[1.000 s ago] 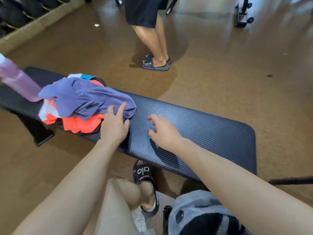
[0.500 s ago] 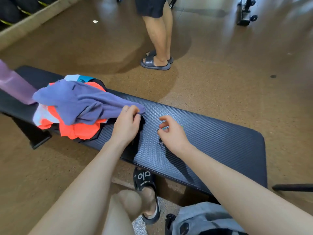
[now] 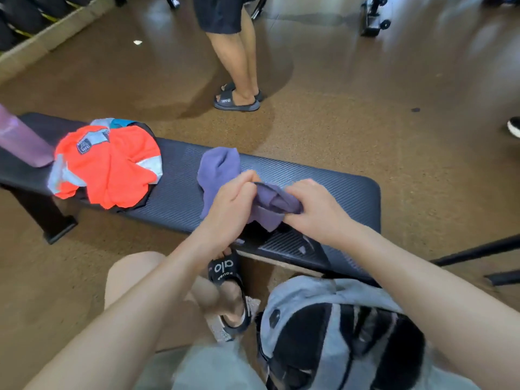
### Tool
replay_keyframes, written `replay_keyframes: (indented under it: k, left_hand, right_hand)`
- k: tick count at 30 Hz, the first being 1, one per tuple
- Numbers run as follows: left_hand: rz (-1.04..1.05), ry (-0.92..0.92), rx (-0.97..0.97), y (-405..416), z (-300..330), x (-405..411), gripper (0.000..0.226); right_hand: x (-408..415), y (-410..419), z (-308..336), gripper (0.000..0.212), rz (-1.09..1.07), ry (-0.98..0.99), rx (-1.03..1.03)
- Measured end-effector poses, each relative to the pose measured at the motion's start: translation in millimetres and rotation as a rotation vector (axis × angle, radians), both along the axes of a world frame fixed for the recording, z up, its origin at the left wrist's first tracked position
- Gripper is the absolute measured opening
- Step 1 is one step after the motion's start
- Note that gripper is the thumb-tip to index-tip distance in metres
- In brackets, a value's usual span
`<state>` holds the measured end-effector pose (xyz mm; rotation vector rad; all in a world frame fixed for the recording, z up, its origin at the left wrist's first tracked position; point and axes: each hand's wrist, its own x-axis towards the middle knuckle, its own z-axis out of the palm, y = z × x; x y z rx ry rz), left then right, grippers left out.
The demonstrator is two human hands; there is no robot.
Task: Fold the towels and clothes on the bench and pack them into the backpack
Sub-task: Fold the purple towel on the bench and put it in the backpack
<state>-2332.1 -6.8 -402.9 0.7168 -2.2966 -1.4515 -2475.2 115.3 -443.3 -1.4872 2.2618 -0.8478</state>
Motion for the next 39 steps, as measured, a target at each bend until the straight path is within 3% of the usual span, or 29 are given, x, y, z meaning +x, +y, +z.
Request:
replay_keyframes:
  k: [7,12,20,22,25,29,32,33,35,37,39]
  left_hand:
    - [0.125,0.069,0.023,14.5,19.1,-15.9,0.036]
    - [0.083,0.005,-0.033,12.1,20.3,-6.7,0.040]
    - [0.108,0.147,0.431,0.2,48.6,-9.7,0.027]
    - [0.052,0.114,0.360,-1.6,52.6,-8.6,0.030]
    - [-0.091,0.032,0.071,-7.9,60.2,-1.2,0.035]
    - [-0.184,-0.122,-0.590,-32.5,71.0,5.9,0.036]
    - [0.022,-0.181,-0.808,-40.7,69.4,0.8,0.022]
    - [0.064,-0.234,-0.851,-40.6,66.3,-1.0,0.018]
    - [0.013,-0.289,-0.825,-33.5,59.2,-4.2,0.044]
    - [-0.142,-0.163,-0.605,-13.3,55.2,-8.3,0.079]
    - [-0.218,-0.030,-0.478,10.0,54.2,-13.6,0.077]
  right_hand:
    - [-11.8,43.2,24.4,0.019,-0.299,-0.287,-0.116]
    - [-24.3,65.7,34.6,0.010,-0.398,-0.244,-0.164]
    - [-34.1,68.6,50.1,0.005,-0.565,-0.243,-0.328]
    - [-37.3,69.7,52.8,0.006,-0.620,-0.318,-0.427]
    - [-46.8,72.2,64.8,0.005,-0.669,-0.321,-0.524]
    - [-60.6,74.1,101.2,0.010,-0.614,-0.031,-0.483]
    - [-55.2,69.1,124.6,0.016,-0.490,0.155,-0.437]
    - [-49.6,64.9,127.3,0.017,-0.443,0.157,-0.400]
    - [-32.8,54.3,125.4,0.016,-0.360,0.087,-0.318]
    - [-13.7,43.8,117.3,0.012,-0.319,-0.003,-0.284]
    - [2.1,36.7,108.2,0.010,-0.286,-0.055,-0.267]
